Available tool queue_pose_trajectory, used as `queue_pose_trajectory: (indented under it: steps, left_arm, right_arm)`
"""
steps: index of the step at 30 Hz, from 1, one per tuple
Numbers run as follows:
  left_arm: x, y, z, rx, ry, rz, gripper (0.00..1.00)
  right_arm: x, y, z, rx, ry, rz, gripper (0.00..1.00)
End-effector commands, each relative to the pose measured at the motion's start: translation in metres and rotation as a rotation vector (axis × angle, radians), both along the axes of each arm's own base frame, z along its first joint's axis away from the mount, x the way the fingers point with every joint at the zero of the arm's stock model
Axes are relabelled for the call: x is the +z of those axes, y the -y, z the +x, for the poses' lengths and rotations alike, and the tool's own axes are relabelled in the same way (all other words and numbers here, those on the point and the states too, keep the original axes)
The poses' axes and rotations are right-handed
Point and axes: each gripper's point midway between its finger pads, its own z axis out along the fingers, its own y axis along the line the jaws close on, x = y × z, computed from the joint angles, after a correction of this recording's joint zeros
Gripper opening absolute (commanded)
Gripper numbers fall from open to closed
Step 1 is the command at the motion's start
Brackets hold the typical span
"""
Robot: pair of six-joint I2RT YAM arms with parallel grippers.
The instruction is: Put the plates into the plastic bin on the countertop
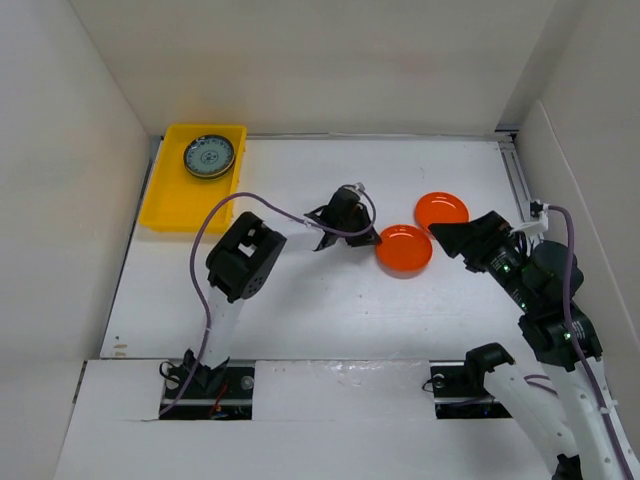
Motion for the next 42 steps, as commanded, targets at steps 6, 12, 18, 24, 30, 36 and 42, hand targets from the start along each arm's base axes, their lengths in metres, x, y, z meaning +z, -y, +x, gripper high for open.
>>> queue_pose_trajectory:
  steps: [6, 12, 18, 24, 30, 36, 42]
  left_arm:
    - [0.124, -0.196, 0.107, 0.482, 0.121, 0.083, 0.0]
    - [0.176, -0.371, 0.164, 0.935, 0.146, 0.106, 0.0]
    - [0.183, -0.459, 0.21, 1.104, 0.154, 0.124, 0.0]
    - [0.154, -0.518, 0.237, 1.172, 0.087, 0.147, 0.0]
    - [0.159, -0.537, 0.252, 1.173, 0.119, 0.14, 0.0]
    - [0.178, -0.533, 0.253, 1.16, 0.147, 0.105, 0.69]
    - [0.227, -0.502, 0.235, 1.054, 0.233, 0.06, 1.0]
  right_arm:
    - [-0.003, 0.003, 0.014, -0.041, 0.031, -0.008, 1.0]
    - [-0.03, -0.009, 0.033, -0.005, -0.03, -0.023, 1.0]
    - [-0.033, -0.01, 0.038, -0.004, -0.035, -0.036, 1.0]
    - [-0.04, -0.002, 0.038, -0.028, -0.047, -0.085, 1.0]
    - [-0.037, 0.0, 0.037, -0.034, -0.045, -0.105, 1.0]
    - [-0.037, 0.0, 0.037, -0.034, -0.045, -0.105, 1.0]
    - [-0.078, 0.011, 0.065, -0.136, -0.172, -0.07, 1.0]
